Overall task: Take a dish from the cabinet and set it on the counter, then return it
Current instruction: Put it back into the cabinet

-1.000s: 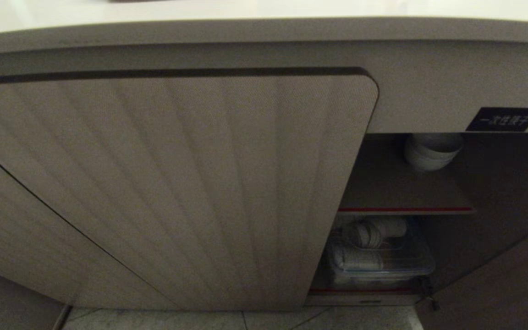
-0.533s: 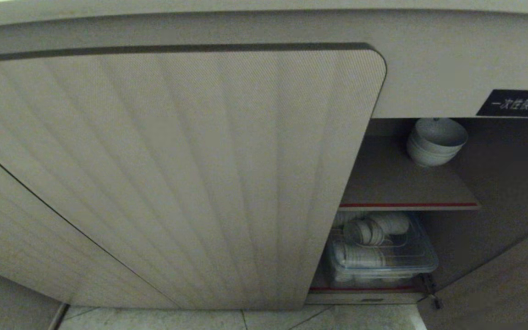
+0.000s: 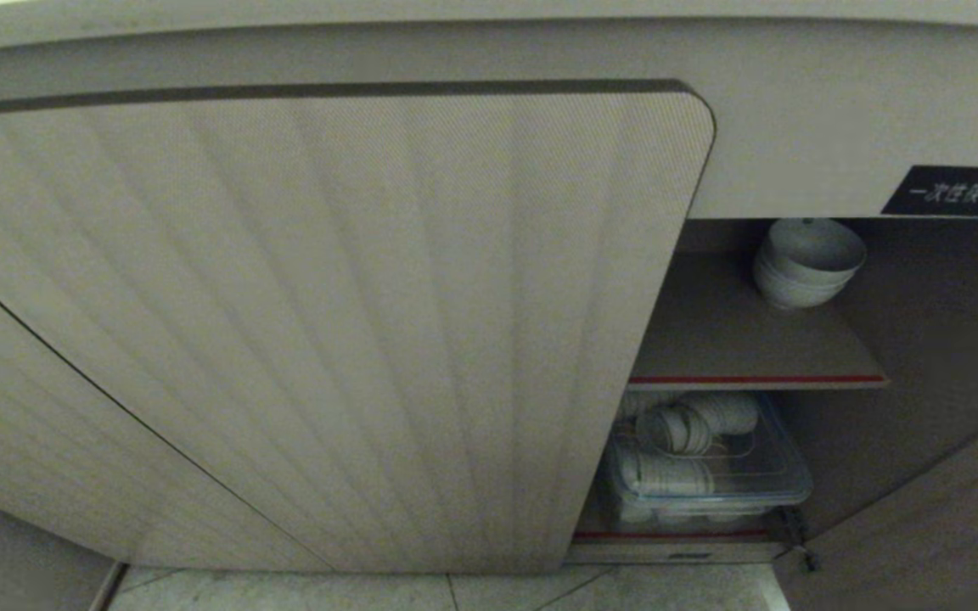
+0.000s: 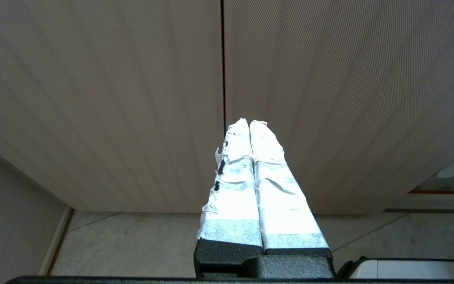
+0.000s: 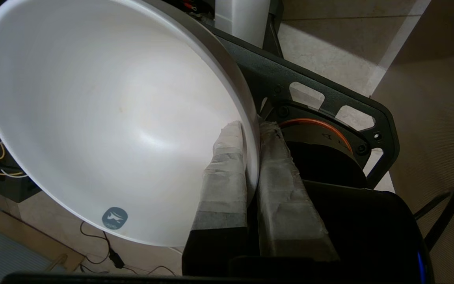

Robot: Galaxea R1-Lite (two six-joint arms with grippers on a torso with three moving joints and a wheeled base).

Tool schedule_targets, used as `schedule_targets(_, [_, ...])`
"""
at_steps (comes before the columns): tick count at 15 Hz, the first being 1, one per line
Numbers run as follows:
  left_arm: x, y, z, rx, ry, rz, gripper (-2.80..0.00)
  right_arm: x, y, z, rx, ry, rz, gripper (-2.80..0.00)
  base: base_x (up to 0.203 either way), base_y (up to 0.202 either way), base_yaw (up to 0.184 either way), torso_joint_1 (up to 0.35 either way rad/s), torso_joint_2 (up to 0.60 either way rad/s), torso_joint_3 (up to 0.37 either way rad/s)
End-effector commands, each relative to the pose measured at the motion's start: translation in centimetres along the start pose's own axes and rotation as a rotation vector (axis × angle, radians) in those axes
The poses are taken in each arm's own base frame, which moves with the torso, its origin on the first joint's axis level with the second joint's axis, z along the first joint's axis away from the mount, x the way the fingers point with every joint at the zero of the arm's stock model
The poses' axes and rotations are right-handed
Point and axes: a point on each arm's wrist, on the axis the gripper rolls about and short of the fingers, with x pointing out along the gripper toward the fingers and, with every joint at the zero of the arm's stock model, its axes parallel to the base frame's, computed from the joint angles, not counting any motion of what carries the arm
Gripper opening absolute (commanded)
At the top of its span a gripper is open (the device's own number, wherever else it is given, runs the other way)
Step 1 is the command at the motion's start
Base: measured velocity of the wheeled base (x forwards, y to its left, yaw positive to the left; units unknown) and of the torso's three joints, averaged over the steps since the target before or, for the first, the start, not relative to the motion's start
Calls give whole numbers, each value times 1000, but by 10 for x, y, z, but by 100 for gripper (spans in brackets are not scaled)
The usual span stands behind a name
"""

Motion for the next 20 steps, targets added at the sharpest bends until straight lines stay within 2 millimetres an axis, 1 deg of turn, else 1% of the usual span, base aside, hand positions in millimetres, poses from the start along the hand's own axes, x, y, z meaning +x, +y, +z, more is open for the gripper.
schedule_targets(1, [0, 0, 0, -1, 0, 0, -280, 0, 0, 0, -1, 3, 2, -280, 0, 0, 0, 0, 0, 0])
schedule_targets(13, [0, 0, 0, -1, 0, 0, -280, 0, 0, 1, -5, -8, -3, -280, 0, 0, 0, 0, 0, 0])
schedule_targets(20, [0, 0, 0, -1, 0, -1, -280, -5, 1, 5, -10, -36, -2, -280, 0, 0, 0, 0, 0, 0])
